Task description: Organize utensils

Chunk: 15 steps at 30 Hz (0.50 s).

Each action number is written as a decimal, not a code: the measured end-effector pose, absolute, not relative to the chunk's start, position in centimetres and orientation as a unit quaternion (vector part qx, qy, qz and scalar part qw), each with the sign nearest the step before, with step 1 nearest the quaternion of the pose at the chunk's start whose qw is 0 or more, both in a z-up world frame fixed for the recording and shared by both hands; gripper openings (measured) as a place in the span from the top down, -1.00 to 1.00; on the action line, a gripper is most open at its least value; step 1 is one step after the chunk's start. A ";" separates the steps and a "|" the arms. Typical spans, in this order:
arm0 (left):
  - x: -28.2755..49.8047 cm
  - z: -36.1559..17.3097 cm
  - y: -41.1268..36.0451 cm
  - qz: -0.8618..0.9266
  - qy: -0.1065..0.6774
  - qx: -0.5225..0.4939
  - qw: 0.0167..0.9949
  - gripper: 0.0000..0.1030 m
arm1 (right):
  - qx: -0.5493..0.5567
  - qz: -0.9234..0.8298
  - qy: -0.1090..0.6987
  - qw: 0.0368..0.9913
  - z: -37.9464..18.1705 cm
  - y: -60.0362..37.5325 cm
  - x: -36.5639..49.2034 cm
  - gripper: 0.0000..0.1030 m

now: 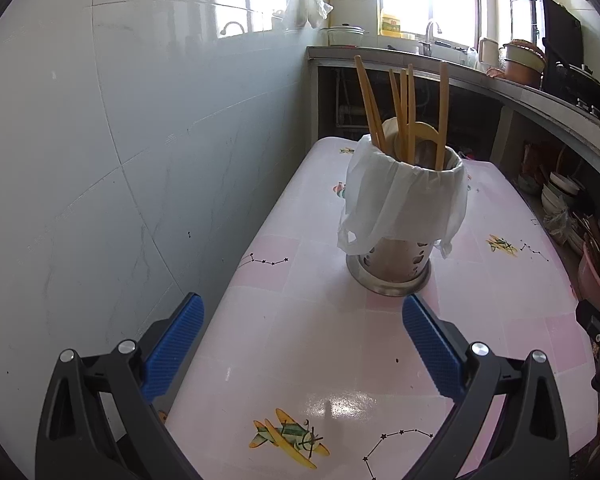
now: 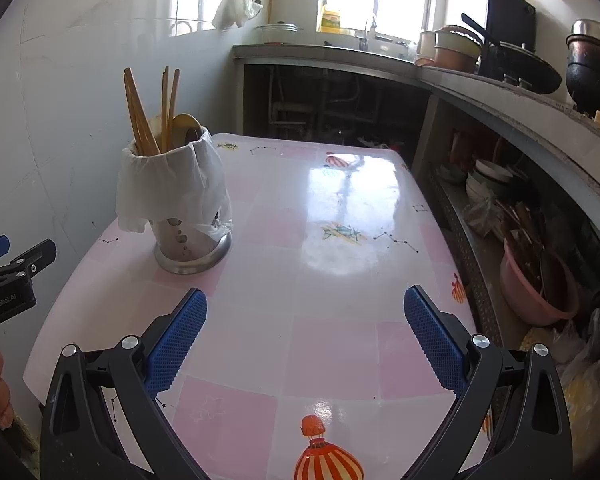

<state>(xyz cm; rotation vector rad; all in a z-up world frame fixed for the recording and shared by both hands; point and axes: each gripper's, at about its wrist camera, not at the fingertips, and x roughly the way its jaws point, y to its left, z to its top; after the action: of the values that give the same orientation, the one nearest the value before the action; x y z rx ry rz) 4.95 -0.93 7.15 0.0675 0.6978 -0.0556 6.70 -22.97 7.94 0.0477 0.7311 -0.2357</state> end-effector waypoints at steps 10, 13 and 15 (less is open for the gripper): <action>5.3 6.7 -0.5 -0.027 0.347 0.031 0.937 -0.89 | 0.036 -0.129 0.370 0.919 7.5 -23.7 7.0 -0.84; 5.4 6.7 -0.3 -0.025 0.348 0.034 0.937 -0.89 | 0.040 -0.138 0.372 0.917 7.3 -24.1 6.9 -0.84; 5.6 6.5 0.0 -0.021 0.348 0.036 0.937 -0.89 | 0.042 -0.142 0.374 0.916 7.1 -24.5 6.8 -0.84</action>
<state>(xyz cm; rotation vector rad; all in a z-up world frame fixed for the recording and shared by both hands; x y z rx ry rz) 5.57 -0.04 6.48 0.0745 0.7109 -0.0439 6.83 -24.54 7.15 0.0872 0.7697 -0.2920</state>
